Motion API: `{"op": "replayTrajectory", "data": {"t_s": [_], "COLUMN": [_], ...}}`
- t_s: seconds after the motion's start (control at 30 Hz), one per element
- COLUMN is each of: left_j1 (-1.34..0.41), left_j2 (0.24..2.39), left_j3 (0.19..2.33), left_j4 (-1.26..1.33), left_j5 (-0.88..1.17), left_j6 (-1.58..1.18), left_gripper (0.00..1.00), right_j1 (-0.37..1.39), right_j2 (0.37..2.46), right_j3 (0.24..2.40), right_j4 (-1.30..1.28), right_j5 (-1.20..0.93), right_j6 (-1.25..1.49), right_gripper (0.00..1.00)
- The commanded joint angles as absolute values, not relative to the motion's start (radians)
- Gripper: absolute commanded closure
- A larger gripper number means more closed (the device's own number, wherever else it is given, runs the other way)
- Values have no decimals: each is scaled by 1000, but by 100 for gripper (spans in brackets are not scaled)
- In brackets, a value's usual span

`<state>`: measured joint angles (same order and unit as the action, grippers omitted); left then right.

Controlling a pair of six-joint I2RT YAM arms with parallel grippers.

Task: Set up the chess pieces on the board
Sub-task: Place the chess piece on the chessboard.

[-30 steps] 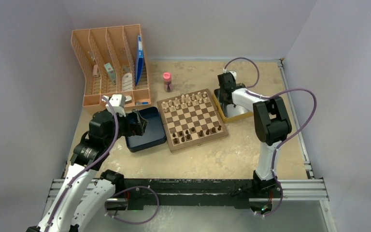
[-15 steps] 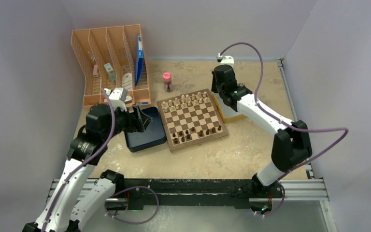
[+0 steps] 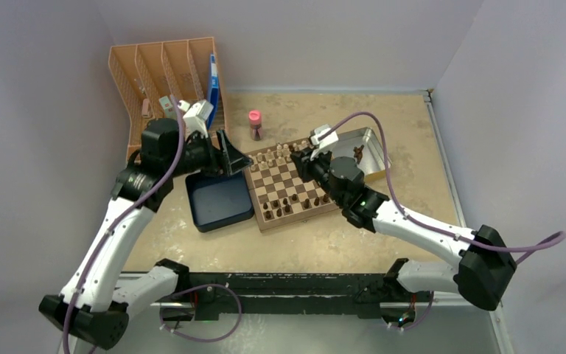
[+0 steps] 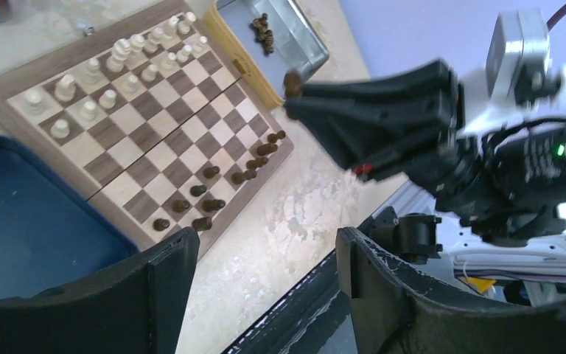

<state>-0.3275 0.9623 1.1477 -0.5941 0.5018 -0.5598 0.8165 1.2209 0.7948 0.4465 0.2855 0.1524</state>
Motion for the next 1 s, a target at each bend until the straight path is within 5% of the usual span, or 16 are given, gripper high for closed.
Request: {"op": "replayTrajectory", "data": {"t_s": [0.0,0.97], "left_j1": [-321,-396], "left_j2": [1056,1335], "left_j3": [1295,1324], "left_j4": [-560,-372], "left_j5": [617,920], "left_j6": [-556,-537], "left_gripper": [34,50], "right_j1": [897,997], "right_j2": [1171,1149], "right_j3": [770,764], "right_j4": [651,663], "right_j5": [263,187], "right_j6": [48,52], "right_gripper": [84,84]}}
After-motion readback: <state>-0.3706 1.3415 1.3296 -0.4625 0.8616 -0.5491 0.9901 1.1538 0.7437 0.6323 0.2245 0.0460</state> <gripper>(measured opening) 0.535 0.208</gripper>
